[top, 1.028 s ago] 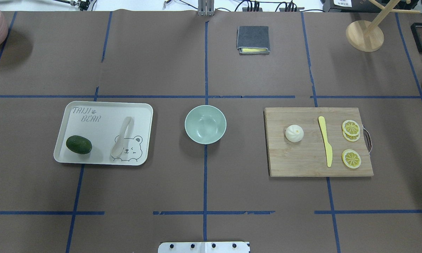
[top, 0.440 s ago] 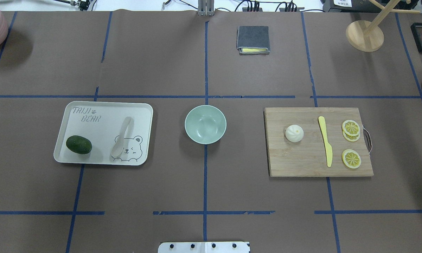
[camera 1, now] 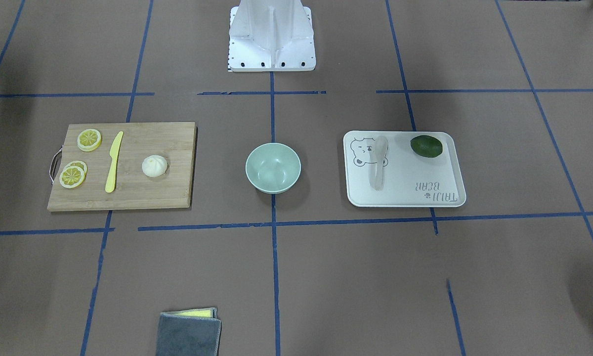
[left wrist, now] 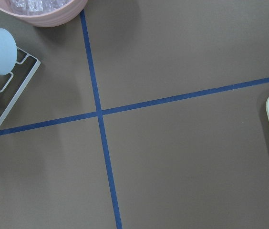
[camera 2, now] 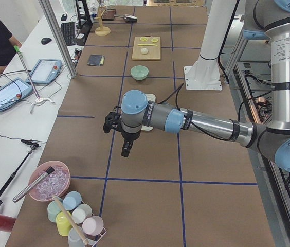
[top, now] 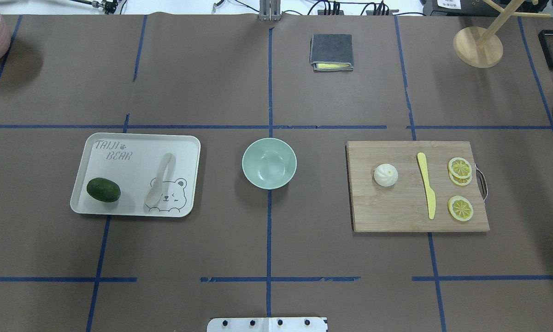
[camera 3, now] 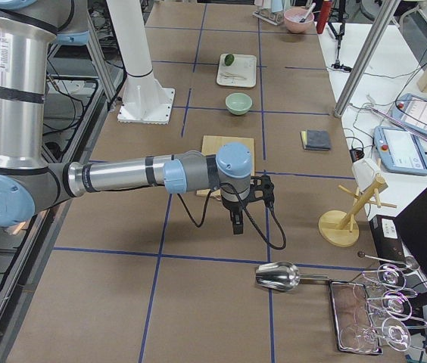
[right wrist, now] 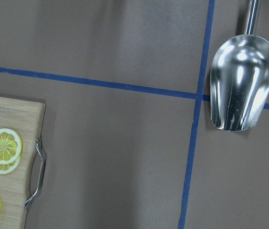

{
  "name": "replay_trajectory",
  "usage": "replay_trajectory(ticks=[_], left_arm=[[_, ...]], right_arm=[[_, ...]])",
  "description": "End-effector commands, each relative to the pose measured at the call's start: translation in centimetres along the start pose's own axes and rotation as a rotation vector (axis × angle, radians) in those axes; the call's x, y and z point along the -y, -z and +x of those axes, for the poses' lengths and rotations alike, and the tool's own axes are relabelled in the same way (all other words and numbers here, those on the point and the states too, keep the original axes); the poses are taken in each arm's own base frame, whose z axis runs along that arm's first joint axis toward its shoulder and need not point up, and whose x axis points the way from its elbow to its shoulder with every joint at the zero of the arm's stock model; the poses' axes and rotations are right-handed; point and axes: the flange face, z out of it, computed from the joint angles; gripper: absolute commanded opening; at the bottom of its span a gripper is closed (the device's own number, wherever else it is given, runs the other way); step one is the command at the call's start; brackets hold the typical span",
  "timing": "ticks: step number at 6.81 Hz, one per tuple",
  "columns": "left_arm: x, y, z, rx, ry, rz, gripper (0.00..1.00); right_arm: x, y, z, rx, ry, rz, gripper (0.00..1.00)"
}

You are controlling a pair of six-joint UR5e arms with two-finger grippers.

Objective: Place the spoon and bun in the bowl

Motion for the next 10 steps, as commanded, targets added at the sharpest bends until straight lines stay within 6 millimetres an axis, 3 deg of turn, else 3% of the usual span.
replay_trajectory(ticks=[1, 2, 4, 6, 7, 8, 10], left_arm=[[1.0, -2.2, 4.1, -0.083, -0.145, 0.026, 1.00], [1.5, -4.2, 7.6, -0.121, -0.166, 0.017, 1.00], [1.9, -8.3, 17.4, -0.243, -0.136, 0.045, 1.00], [4.2, -11.5, 28.3, -0.242, -0.096, 0.118, 1.00], [4.8, -13.9, 33.5, -0.238, -0.034, 0.138, 0.99], [6.0, -17.9, 38.2, -0.214, -0.018, 0.129, 0.94], [7.7, -22.5, 41.5, -0.087, 0.000, 0.108, 0.90]], right_arm=[[0.0, -1.2, -0.7, 0.004, 0.021, -0.026, 1.00], [-0.2, -1.4, -0.7, 0.005, 0.023, -0.030, 1.00], [-0.2, -1.3, -1.0, 0.014, 0.027, -0.026, 1.00], [-0.3, -1.4, -1.2, 0.048, 0.022, -0.028, 1.00], [-0.4, -1.4, -1.6, 0.094, 0.022, -0.030, 1.00], [-0.5, -1.5, -1.6, 0.099, 0.024, -0.029, 1.00], [-0.8, -1.9, -1.2, 0.098, 0.014, -0.039, 1.00]])
